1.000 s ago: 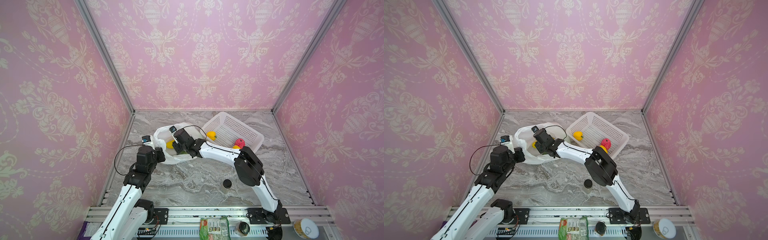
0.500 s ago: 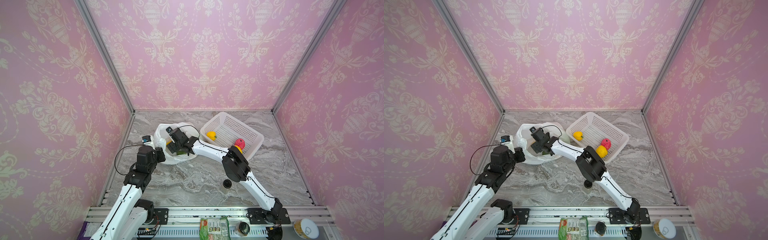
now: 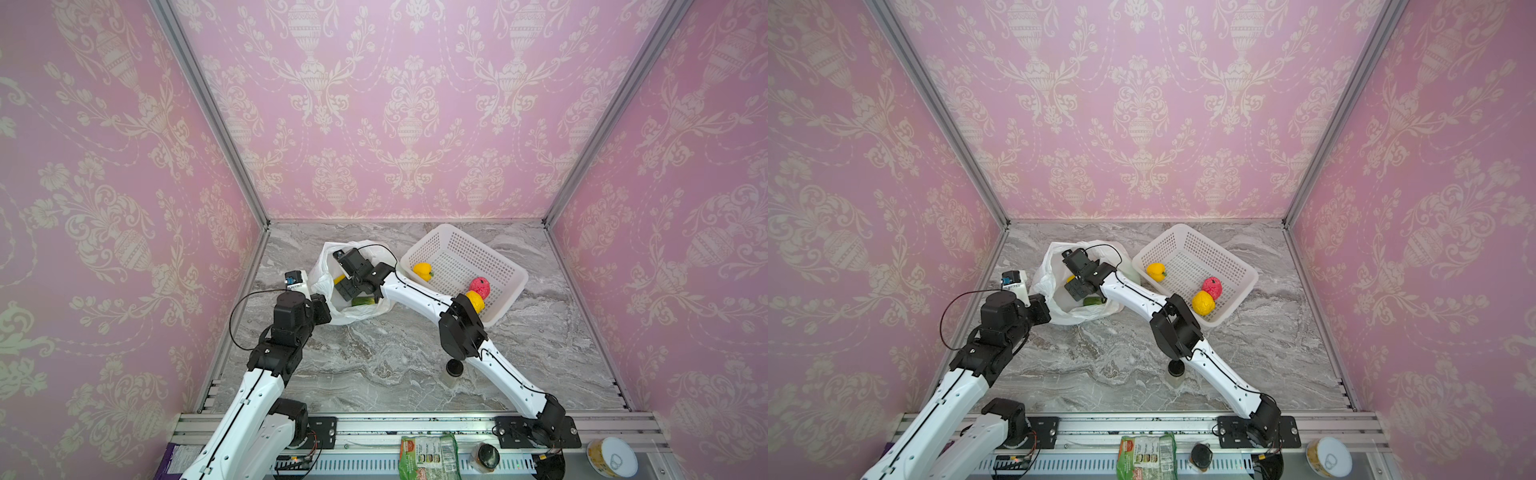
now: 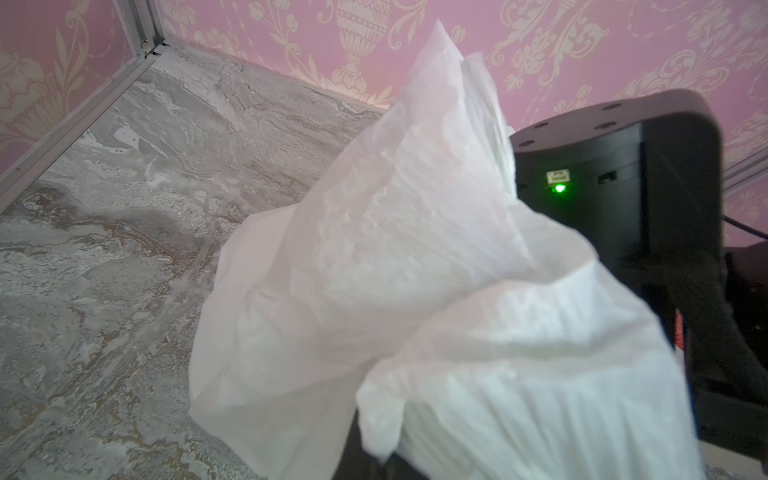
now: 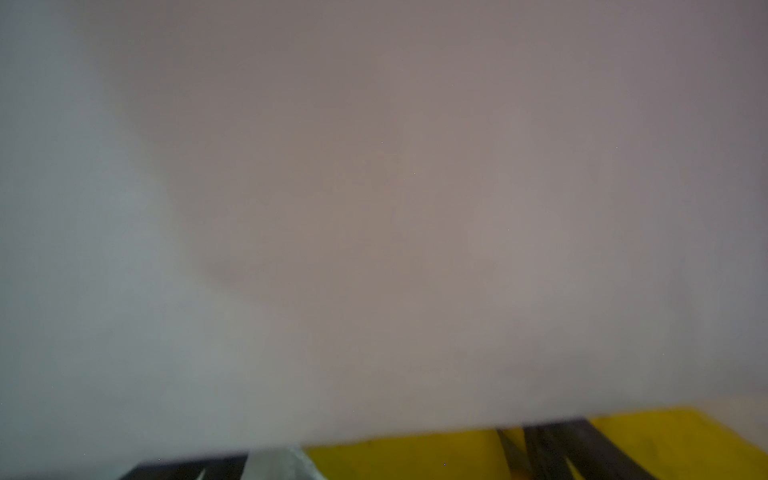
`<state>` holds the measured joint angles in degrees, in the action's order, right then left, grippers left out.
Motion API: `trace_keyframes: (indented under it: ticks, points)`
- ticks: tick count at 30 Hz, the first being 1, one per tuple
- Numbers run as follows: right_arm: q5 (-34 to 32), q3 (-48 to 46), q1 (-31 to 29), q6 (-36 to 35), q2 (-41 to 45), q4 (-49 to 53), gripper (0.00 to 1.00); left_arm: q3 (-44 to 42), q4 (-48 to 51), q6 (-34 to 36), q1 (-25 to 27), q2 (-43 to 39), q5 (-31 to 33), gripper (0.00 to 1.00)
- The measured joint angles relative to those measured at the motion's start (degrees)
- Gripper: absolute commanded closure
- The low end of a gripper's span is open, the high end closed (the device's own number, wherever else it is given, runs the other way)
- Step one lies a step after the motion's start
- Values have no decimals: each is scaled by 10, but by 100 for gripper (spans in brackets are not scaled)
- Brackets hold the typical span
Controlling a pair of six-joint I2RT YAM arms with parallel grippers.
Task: Untie the knot of the plastic bag and take out the fruit
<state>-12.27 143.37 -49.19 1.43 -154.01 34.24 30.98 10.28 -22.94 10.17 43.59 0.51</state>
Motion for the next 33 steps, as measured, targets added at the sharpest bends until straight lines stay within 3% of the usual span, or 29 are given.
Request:
trace_keyframes:
  ticks: [12,23,33]
  points:
    - [45,-39,17,0,10,10,50,0,0,0,0,0,-2,100]
    - [84,-222,10,18,122,-69,72,-1,-1,0,0,-10,-2,100]
    - [124,-452,-5,33,331,-218,78,-2,-5,0,0,-3,-2,100]
